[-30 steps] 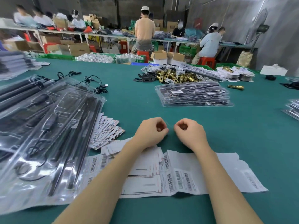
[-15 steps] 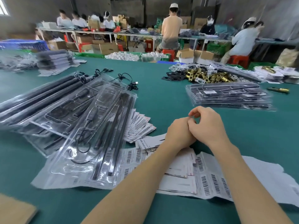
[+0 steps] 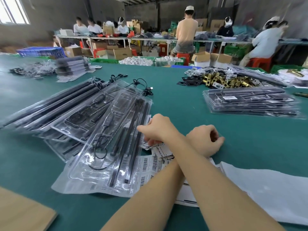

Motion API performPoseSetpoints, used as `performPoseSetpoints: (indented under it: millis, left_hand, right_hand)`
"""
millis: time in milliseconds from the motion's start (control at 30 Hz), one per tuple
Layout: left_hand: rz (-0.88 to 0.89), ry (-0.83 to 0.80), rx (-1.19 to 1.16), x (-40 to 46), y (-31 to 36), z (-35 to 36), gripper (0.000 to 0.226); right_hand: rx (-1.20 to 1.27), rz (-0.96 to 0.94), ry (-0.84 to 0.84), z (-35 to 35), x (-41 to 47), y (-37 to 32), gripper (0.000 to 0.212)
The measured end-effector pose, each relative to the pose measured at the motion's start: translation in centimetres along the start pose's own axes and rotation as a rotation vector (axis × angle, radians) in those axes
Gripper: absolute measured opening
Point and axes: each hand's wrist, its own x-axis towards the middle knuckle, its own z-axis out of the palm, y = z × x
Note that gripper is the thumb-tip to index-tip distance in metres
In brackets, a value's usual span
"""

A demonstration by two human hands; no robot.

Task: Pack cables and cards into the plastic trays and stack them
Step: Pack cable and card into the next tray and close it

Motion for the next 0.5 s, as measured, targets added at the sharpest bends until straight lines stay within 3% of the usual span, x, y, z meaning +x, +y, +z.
performPoseSetpoints:
  millis: [100, 267, 400, 500]
  left_hand:
    - [0.020, 0.015, -0.017, -0.1, -0.1, -0.1, 0.021]
    - [0.007, -0.003, 0.007, -0.5, 0.5, -0.5, 0.022]
    - [0.007, -0.017, 0.009, -0.8, 0.9, -1.0, 0.022]
    - [-0.001, -0.035, 0.013, -1.0, 1.2, -1.2, 0.023]
  right_hand:
    - [0.021, 0.027, 0.038, 0.3, 0.1, 0.3, 0.016]
    - [0.111, 0.047, -0.014, 0.3, 0.1, 0.8, 0.027]
    - [0.107, 0.026, 0.016, 0.5, 0.2, 0.8, 0.050]
    - [0.265, 0.059, 0.043, 0.5, 0.5, 1.0, 0.044]
